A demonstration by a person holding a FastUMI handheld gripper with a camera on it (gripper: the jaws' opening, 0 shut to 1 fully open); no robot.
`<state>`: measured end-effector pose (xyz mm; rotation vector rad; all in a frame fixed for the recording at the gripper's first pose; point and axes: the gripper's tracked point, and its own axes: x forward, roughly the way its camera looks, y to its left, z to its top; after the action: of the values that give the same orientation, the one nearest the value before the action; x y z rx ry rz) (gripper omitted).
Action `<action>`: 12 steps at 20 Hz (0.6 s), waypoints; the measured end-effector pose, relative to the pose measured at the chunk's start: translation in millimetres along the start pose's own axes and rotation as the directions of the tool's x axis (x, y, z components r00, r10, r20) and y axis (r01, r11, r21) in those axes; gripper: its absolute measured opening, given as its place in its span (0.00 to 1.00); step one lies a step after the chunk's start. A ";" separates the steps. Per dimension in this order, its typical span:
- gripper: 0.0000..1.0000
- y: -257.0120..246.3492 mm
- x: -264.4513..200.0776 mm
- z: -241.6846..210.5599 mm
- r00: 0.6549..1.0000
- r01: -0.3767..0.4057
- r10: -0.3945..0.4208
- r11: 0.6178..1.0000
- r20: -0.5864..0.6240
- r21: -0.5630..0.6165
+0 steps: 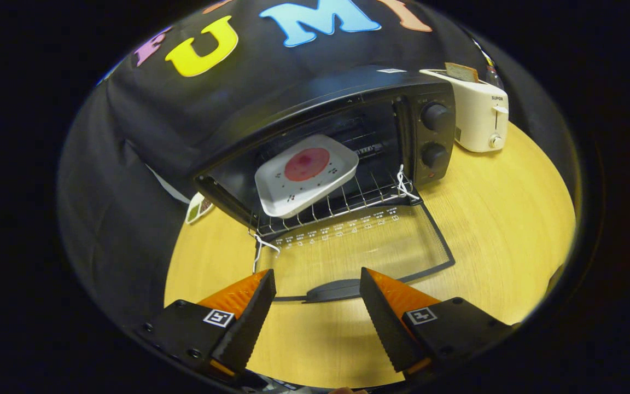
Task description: Open the toaster oven, put the food inside, and close the toaster oven door.
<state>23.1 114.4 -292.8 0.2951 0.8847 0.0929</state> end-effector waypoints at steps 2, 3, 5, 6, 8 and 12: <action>0.98 -14.3 -2.6 -5.3 0.998 0.067 -0.068 0.997 -0.015 -0.043; 0.98 -15.0 -3.0 -7.5 0.997 0.075 -0.076 0.996 -0.013 -0.053; 0.98 -15.7 -4.6 -14.2 0.996 0.081 -0.083 0.993 -0.024 -0.084; 0.98 -18.6 -6.7 -19.2 0.994 0.096 -0.100 0.989 -0.033 -0.111; 0.98 -23.5 -7.7 -28.2 0.990 0.124 -0.135 0.976 -0.048 -0.181; 0.98 -29.4 0.8 -48.5 0.978 0.150 -0.183 0.949 -0.098 -0.279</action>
<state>-15.2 96.9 -330.8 -0.0419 1.0028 0.0743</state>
